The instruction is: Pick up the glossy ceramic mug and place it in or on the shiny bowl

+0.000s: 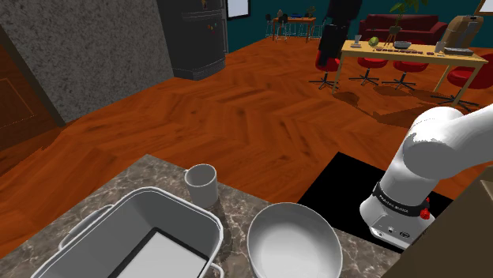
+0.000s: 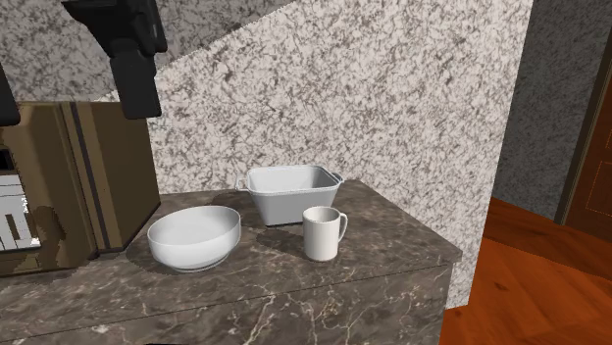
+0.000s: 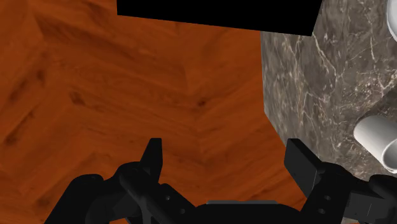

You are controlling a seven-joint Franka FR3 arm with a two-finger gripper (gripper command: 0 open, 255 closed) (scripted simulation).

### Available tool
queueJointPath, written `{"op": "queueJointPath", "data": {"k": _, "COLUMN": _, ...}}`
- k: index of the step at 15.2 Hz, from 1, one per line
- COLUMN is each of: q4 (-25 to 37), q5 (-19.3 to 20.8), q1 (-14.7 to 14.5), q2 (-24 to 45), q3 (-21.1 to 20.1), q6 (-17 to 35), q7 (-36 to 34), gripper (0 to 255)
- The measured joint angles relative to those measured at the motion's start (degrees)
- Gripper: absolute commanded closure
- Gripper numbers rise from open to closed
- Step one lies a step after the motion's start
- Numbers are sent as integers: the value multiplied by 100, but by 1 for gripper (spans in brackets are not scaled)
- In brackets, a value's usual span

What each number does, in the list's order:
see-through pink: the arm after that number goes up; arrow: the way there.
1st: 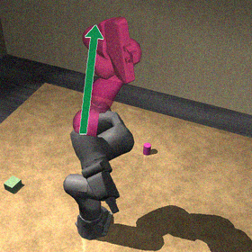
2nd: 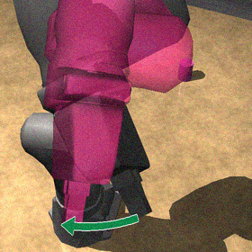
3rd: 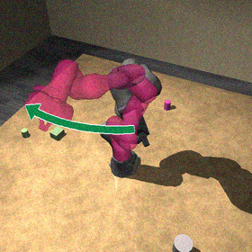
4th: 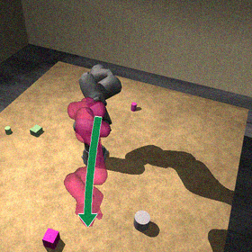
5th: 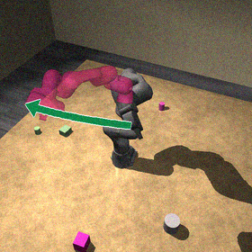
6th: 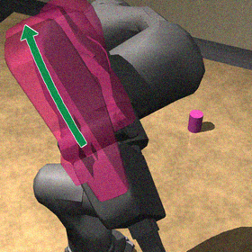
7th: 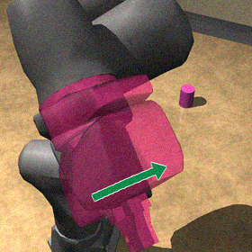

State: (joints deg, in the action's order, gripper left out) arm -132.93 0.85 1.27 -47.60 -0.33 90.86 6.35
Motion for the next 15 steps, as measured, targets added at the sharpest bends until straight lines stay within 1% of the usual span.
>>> {"op": "queueJointPath", "data": {"k": 2, "q4": -34, "q5": -32, "q1": -11, "q2": 9, "q3": -41, "q6": 38, "q7": -52, "gripper": 0}}
{"op": "queueJointPath", "data": {"k": 7, "q4": -438, "q5": -396, "q1": -153, "q2": 121, "q3": -541, "q6": 519, "q7": -647, "gripper": 0}}
{"op": "queueJointPath", "data": {"k": 9, "q4": -420, "q5": -521, "q1": -192, "q2": 343, "q3": -726, "q6": 716, "q7": -866, "gripper": 0}}
{"op": "queueJointPath", "data": {"k": 14, "q4": -700, "q5": -870, "q1": -334, "q2": 783, "q3": -1294, "q6": 1429, "q7": -1496, "gripper": 0}}
{"op": "queueJointPath", "data": {"k": 15, "q4": -640, "q5": -932, "q1": -361, "q2": 913, "q3": -1419, "q6": 1503, "q7": -1640, "gripper": 0}}
